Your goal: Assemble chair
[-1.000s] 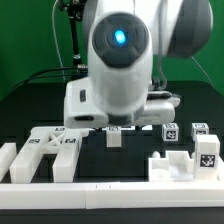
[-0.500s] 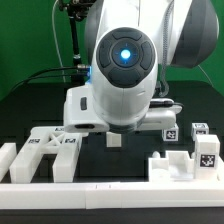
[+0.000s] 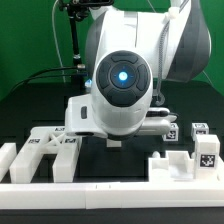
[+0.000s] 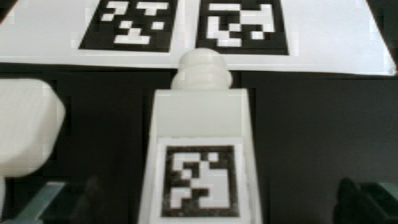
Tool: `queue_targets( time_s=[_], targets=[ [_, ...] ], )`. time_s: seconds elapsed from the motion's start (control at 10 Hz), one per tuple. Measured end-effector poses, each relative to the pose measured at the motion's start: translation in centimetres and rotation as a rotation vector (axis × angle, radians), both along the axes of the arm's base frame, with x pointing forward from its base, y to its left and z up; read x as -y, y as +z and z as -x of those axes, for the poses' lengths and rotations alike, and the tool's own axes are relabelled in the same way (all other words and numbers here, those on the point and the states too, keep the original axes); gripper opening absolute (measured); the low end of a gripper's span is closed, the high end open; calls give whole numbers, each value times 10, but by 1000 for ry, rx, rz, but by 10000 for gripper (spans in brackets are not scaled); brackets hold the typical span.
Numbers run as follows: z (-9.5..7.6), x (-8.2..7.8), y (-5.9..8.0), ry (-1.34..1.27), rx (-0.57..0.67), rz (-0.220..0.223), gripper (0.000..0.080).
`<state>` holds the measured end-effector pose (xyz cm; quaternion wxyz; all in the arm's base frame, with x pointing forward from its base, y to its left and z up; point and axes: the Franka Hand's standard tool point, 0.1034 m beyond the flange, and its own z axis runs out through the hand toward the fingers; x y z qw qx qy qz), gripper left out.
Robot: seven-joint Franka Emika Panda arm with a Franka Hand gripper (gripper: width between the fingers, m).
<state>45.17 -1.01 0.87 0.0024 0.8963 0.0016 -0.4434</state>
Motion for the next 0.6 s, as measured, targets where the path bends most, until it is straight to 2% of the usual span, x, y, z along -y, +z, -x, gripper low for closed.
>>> queue_targets(
  time_s=[0.2,0.3,0.4,0.6],
  targets=[
    [0,1,-1,-1,-1,0,390],
    [1,1,-1,-1,-2,0,390],
    [1,1,-1,-1,-2,0,285],
    [1,1,-1,-2,-2,0,285]
  ],
)
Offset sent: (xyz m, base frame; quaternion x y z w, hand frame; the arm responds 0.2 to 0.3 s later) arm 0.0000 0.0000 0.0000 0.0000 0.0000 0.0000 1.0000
